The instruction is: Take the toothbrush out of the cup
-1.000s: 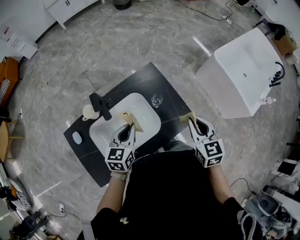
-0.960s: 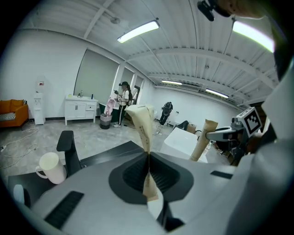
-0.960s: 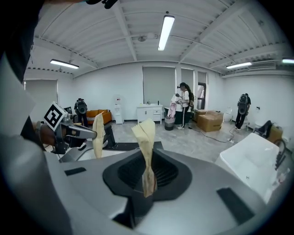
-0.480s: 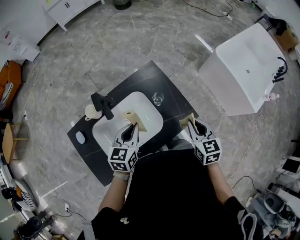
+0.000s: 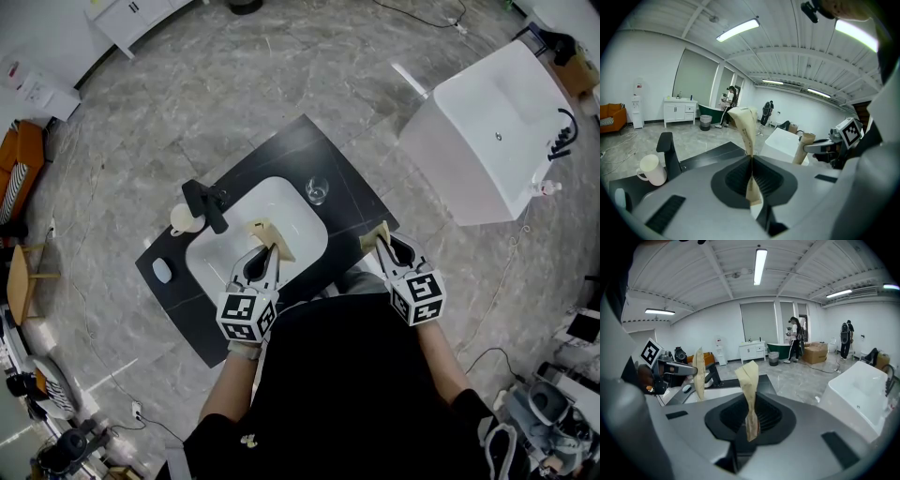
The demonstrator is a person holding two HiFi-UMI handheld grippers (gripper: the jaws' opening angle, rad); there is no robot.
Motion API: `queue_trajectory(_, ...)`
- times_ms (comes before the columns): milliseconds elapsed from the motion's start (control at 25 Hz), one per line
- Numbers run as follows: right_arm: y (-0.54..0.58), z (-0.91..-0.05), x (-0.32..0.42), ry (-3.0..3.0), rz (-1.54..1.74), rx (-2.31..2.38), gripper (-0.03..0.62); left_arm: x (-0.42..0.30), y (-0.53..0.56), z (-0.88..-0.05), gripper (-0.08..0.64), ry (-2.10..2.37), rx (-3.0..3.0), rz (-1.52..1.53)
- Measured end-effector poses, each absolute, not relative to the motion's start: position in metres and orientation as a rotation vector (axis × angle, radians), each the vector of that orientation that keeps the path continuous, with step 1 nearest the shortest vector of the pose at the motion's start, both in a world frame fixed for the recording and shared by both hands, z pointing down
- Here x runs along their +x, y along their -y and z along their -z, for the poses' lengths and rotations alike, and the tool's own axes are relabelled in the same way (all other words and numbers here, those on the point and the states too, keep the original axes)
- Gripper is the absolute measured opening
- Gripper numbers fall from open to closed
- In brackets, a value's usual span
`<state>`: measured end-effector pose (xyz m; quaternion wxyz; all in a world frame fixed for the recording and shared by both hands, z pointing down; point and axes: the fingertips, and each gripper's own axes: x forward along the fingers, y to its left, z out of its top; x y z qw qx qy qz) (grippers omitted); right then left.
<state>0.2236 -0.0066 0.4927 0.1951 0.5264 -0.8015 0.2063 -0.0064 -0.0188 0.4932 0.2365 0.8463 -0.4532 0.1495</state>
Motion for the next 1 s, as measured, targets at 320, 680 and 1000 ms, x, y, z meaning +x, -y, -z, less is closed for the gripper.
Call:
queue_trajectory(320,0.0031,-0.4977,0.2165,2.288,-0.540,1.396,0.055,-0.0053,0.0184,-0.4917,0.025,1.246,2.315,-0.411)
queue_trajectory(680,0.0057,-0.4997,0.2159,2.290,-0.552,1.381,0.055,-0.0054,0.0206,-0.4922,0.025,1.250,2.309,-0.406)
queue_trajectory(1000,0.0091,-0.4997,0.2188,2.286,-0.565,1.382,0.055,-0.0057,0.0228,-0.4929,0.025,1.257,2.296,-0.410)
